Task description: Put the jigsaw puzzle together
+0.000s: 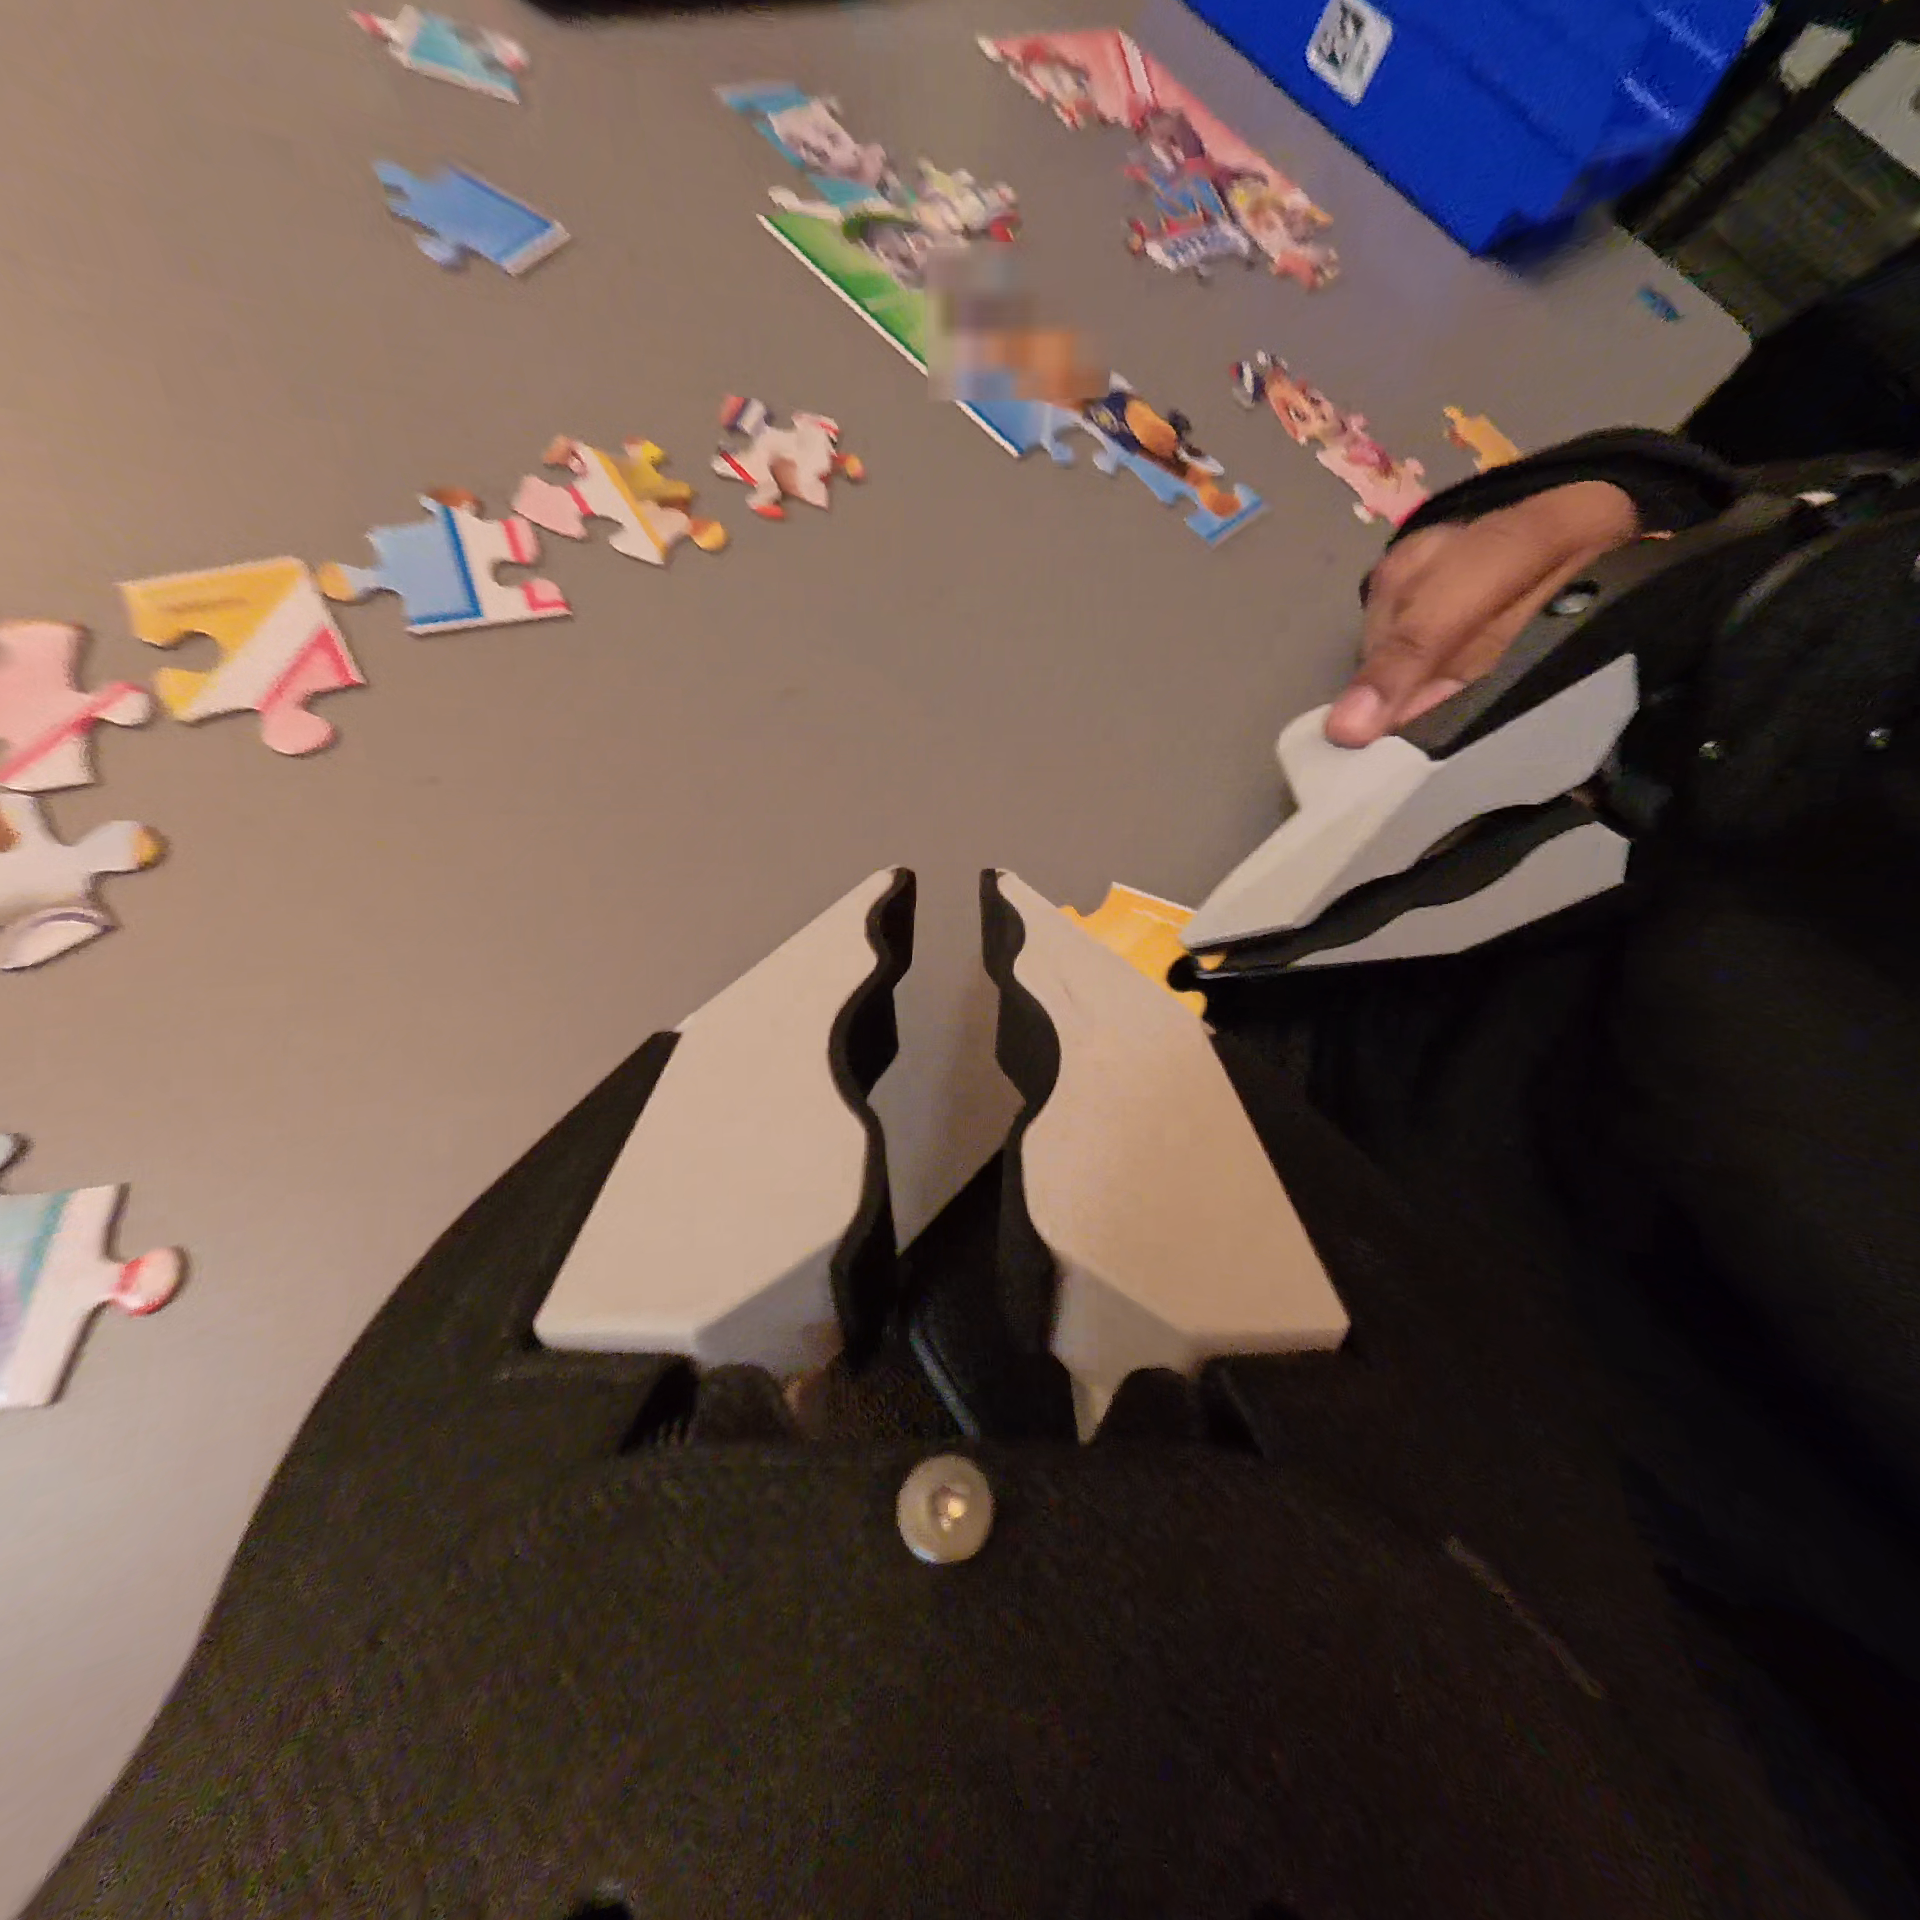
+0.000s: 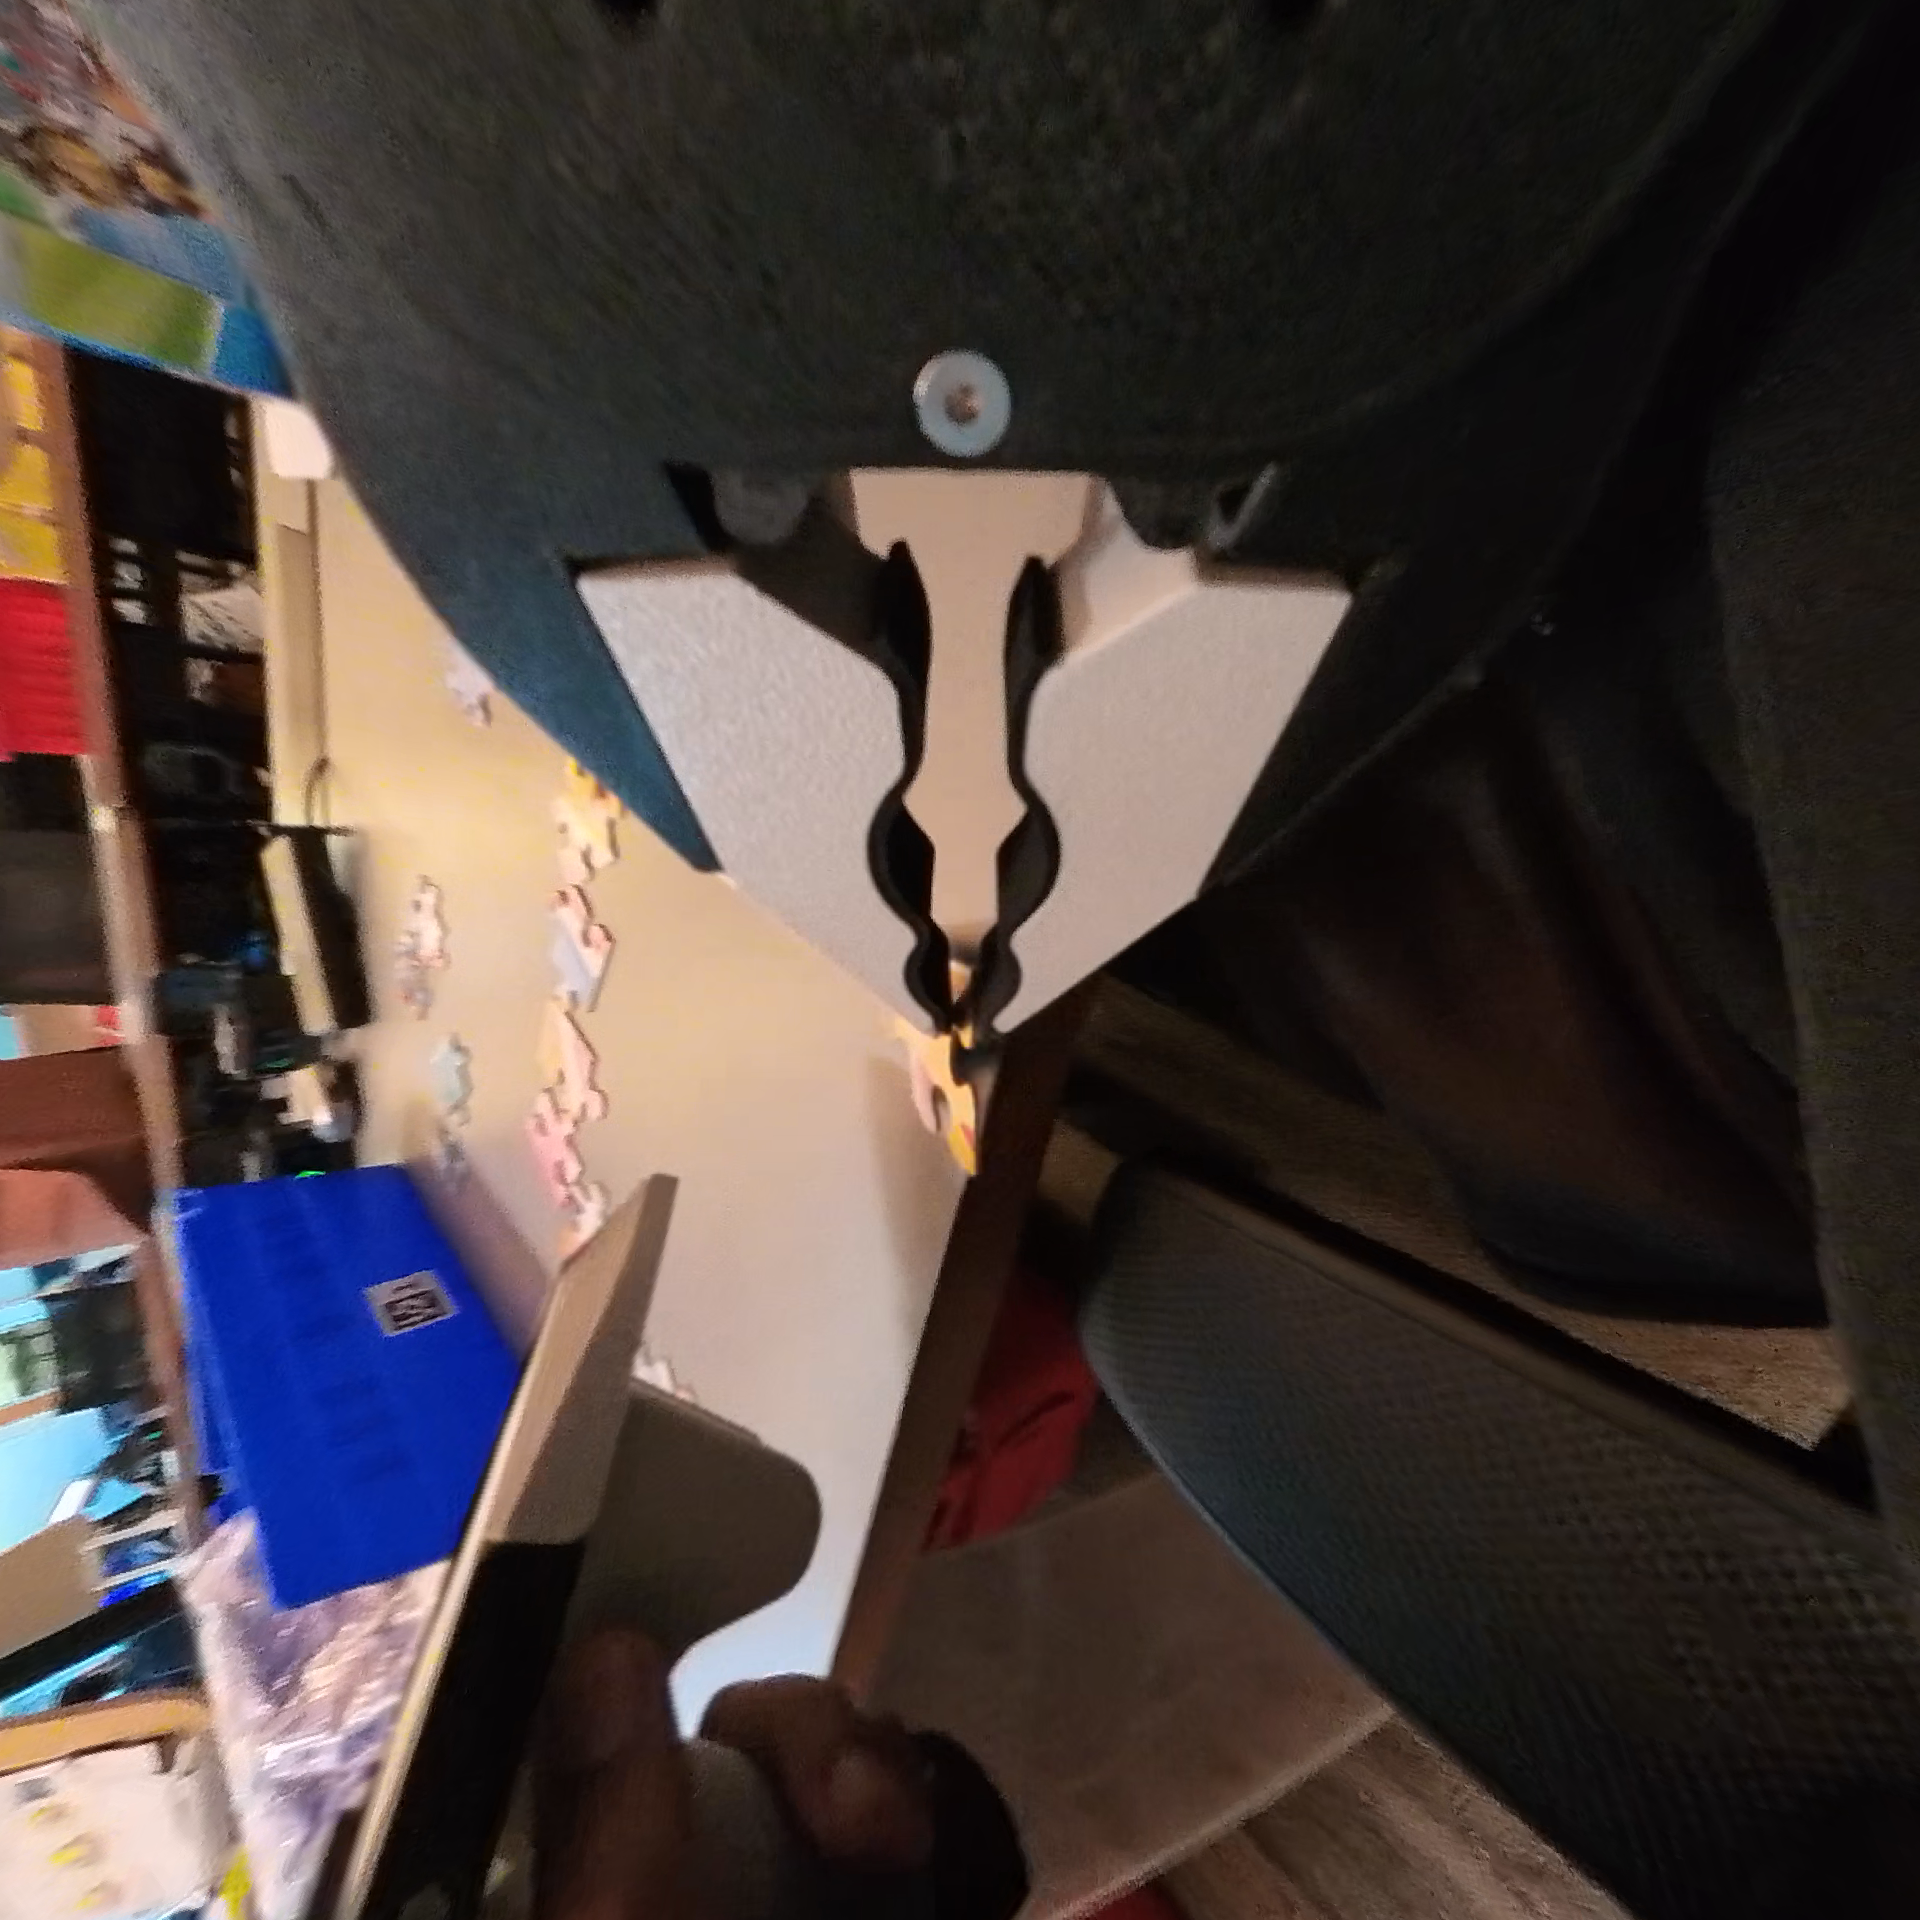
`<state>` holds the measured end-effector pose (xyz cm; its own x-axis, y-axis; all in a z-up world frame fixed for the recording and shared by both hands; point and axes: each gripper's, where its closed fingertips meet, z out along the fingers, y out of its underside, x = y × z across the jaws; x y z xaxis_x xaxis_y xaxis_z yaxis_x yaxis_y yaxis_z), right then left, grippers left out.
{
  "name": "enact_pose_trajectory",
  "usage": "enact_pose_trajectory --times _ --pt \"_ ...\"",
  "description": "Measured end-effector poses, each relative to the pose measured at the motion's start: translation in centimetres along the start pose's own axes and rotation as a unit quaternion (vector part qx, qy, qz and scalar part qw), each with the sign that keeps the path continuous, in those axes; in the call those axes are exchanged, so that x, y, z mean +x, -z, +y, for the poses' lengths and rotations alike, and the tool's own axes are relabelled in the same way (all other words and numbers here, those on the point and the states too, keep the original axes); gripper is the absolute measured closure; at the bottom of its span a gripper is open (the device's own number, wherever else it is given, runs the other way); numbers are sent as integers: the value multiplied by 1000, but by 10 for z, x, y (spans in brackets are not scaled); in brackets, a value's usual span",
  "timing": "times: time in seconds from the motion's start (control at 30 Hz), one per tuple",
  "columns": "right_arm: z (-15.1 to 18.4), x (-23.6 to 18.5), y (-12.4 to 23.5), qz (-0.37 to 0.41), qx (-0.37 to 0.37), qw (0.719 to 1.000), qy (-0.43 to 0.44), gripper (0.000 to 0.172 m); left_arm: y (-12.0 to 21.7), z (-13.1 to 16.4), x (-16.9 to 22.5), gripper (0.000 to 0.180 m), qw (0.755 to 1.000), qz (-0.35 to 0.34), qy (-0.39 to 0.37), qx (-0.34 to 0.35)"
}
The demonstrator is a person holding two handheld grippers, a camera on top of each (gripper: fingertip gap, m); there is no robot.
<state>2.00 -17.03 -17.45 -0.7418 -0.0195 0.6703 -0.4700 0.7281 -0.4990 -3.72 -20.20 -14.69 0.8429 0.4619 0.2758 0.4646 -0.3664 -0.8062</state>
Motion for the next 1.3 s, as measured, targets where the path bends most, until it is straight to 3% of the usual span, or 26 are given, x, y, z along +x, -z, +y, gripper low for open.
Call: enact_pose_trajectory --times 0.13,0.3,0.47,0.57,0.73,0.83,0.97,1.13,1.3 --pt "17 28 29 55 -4 998 -35 172 7 -18 -7 170 998 -25 -11 53" --pt "123 67 123 174 -121 975 -73 172 -9 -40 9 165 995 12 -25 95" --pt "244 67 228 232 -237 939 -90 172 -77 -79 65 141 984 122 -11 128" --pt "287 63 261 245 -277 924 -93 172 -133 -104 118 134 980 166 -42 101" --pt "319 52 273 250 -270 920 -136 172 -226 -139 176 129 972 165 -169 16" --pt "325 47 277 260 -259 918 -150 172 -283 -162 172 107 968 134 -214 -10" --pt "329 42 279 254 -273 920 -119 172 -338 -174 164 94 964 145 -212 -61" --pt "337 41 279 239 -296 922 -64 172 -377 -162 148 89 954 101 -254 -122" --pt "337 40 275 228 -287 930 -36 172 -389 -144 139 87 942 74 -284 -161"
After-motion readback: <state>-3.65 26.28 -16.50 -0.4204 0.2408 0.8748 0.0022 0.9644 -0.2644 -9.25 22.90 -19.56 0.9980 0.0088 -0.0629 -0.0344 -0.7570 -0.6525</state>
